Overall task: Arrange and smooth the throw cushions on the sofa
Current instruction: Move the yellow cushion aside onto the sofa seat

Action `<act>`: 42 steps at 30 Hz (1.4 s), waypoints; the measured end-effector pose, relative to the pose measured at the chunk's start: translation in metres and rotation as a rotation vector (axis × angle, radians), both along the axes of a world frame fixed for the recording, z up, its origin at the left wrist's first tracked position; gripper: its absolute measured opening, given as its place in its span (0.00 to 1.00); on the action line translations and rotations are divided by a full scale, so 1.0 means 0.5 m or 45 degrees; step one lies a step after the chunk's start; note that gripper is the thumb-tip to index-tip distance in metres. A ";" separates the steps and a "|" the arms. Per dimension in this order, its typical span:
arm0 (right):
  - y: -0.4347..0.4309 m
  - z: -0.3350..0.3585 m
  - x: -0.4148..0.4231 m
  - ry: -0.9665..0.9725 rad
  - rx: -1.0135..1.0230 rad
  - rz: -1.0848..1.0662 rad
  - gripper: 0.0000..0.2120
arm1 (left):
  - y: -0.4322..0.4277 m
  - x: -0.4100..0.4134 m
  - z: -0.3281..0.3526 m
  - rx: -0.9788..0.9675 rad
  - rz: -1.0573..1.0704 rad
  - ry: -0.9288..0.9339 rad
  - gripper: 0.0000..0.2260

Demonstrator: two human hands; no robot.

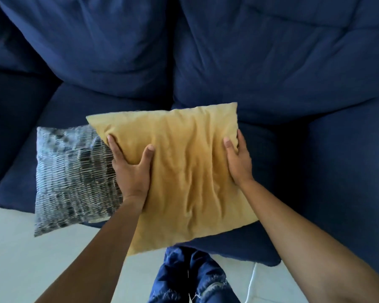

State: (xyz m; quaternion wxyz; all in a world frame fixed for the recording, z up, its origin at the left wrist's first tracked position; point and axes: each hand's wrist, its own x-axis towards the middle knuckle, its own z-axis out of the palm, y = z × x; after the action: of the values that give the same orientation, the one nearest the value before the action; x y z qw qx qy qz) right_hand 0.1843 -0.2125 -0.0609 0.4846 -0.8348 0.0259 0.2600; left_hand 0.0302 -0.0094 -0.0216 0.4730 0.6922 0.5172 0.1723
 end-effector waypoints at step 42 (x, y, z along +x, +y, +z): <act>-0.172 0.028 0.201 -0.519 -0.401 -0.418 0.31 | -0.066 0.406 0.017 0.005 -0.646 0.043 0.55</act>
State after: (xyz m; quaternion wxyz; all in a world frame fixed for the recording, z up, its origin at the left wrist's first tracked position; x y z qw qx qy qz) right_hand 0.2850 -0.2987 -0.0470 0.3799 -0.9193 0.1027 -0.0017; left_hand 0.2330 -0.0421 -0.0132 0.4911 0.8036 0.3342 0.0375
